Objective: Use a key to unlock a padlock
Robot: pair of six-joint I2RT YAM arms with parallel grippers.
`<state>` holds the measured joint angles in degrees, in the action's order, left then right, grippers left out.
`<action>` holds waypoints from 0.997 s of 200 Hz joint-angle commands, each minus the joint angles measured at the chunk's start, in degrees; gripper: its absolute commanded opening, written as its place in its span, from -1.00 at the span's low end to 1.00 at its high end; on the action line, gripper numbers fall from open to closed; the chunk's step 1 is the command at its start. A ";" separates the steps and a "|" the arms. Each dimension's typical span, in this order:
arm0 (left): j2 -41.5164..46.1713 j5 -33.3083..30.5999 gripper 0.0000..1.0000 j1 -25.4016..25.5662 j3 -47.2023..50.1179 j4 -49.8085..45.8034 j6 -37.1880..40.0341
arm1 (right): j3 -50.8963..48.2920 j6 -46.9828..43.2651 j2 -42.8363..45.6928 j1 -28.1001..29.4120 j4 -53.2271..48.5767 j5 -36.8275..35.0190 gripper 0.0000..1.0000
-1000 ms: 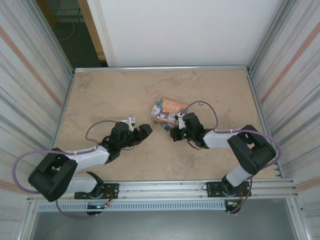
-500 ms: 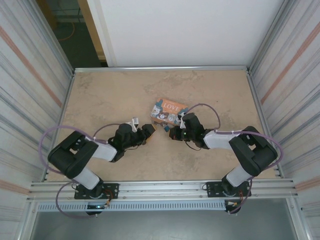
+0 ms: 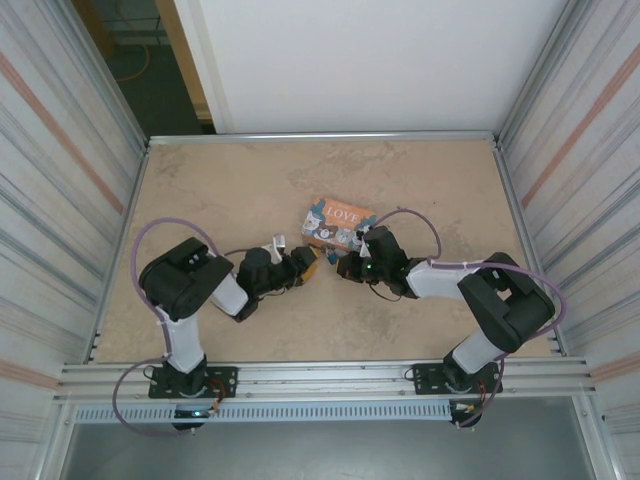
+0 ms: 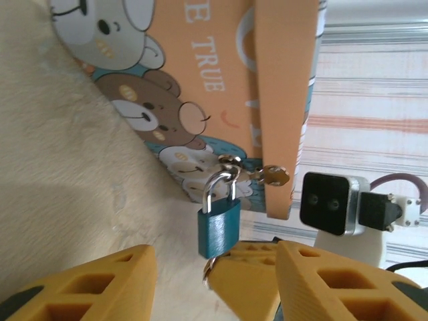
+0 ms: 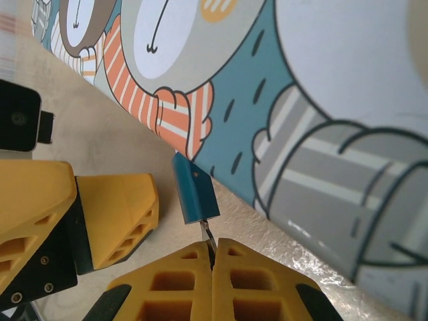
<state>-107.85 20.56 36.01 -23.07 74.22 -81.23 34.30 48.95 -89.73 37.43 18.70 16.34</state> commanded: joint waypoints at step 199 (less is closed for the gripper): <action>-11.56 0.40 -0.19 2.90 -7.77 6.92 -7.45 | 2.63 3.68 2.52 -0.48 -2.18 2.04 -1.00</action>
<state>-117.91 20.56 38.39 -29.78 80.40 -87.74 35.05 51.03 -89.19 37.36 17.04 16.82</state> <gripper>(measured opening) 0.421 0.060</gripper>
